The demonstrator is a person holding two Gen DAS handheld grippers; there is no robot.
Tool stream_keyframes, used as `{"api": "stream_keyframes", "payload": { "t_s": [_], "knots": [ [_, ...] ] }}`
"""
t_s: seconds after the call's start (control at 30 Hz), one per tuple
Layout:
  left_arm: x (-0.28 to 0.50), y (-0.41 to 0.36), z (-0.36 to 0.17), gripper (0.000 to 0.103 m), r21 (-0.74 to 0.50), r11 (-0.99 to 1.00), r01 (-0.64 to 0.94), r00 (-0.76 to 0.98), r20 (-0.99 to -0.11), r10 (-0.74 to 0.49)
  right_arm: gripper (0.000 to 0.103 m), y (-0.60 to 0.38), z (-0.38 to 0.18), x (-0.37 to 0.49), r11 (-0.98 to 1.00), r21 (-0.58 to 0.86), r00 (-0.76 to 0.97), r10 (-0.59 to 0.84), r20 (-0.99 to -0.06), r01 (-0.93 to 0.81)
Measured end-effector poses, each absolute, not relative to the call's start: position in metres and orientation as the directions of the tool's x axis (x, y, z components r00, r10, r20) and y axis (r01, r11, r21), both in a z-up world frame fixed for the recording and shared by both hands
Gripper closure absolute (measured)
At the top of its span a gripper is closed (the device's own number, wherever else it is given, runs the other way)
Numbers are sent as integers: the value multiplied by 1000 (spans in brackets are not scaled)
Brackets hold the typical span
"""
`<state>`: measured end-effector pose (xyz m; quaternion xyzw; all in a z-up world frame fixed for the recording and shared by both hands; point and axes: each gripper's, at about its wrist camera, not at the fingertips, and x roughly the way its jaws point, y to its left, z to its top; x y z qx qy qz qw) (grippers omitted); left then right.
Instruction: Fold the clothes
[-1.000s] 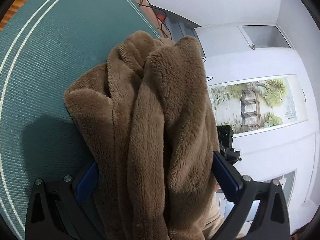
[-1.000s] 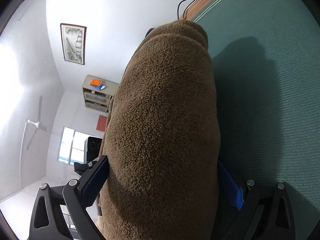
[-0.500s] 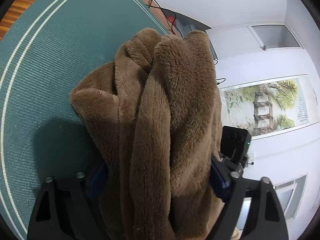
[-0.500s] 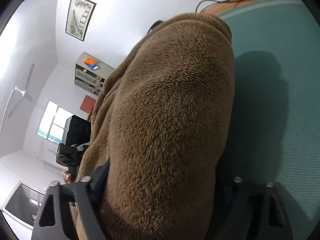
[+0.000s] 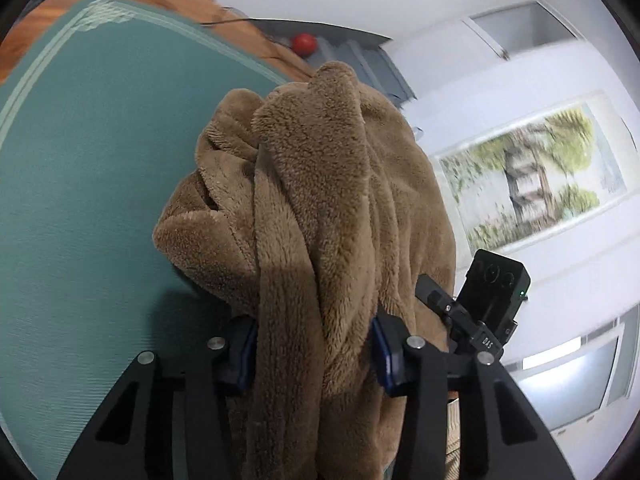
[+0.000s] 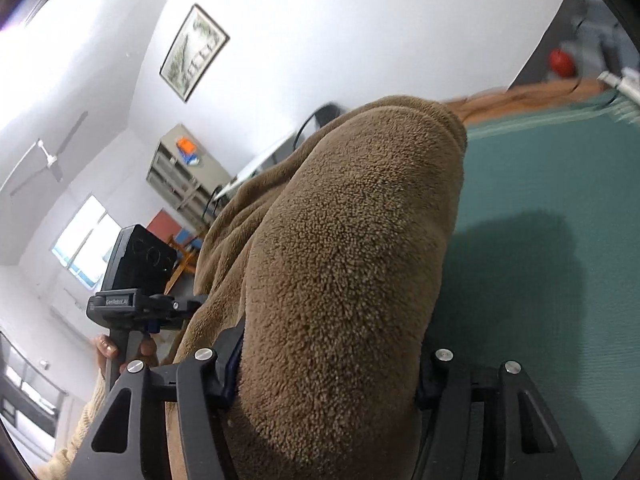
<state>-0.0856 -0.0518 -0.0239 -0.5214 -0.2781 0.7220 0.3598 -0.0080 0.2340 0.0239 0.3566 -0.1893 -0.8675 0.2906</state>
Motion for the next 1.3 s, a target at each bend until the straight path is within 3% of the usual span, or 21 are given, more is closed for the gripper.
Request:
{"api": "stream_keyframes", "payload": {
  "t_s": [0.2,0.5,0.67,0.73,0.8,0.87,1.0,1.13,1.23,1.3],
  "knots": [
    [-93,52,-11,53,-768,-567,-297,-139,-553,822,40,334,42,38,-807,512,-680,-553,-482,294],
    [-110,210,0,53,-757,-541,-366,-65,-560,826,40,465,27,61,-848,512,-731,-438,-524,140],
    [-123,215,-29,53,-761,-562,-322,-59,-577,815,40,494,-1,45,-844,529,-703,-428,-568,87],
    [-126,219,-38,49,-766,-567,-304,-59,-579,813,37,498,-14,37,-840,539,-685,-428,-589,62],
    [-129,224,-41,36,-768,-572,-289,-60,-582,811,23,507,-19,32,-834,551,-682,-422,-597,33],
    [-127,217,-42,32,-742,-599,-301,-78,-607,791,18,510,-13,31,-838,546,-690,-402,-602,12],
    [-117,209,-14,30,-672,-651,-353,-158,-643,750,16,506,12,58,-914,406,-740,-272,-615,-1],
    [-87,201,31,22,-606,-656,-450,-284,-599,749,16,487,44,102,-969,247,-821,-142,-553,1],
    [-57,206,52,17,-546,-652,-525,-326,-578,748,16,464,48,117,-982,177,-848,-149,-508,66],
    [-40,224,52,15,-498,-666,-555,-326,-607,725,16,452,34,105,-991,111,-837,-127,-532,79]
  ]
}}
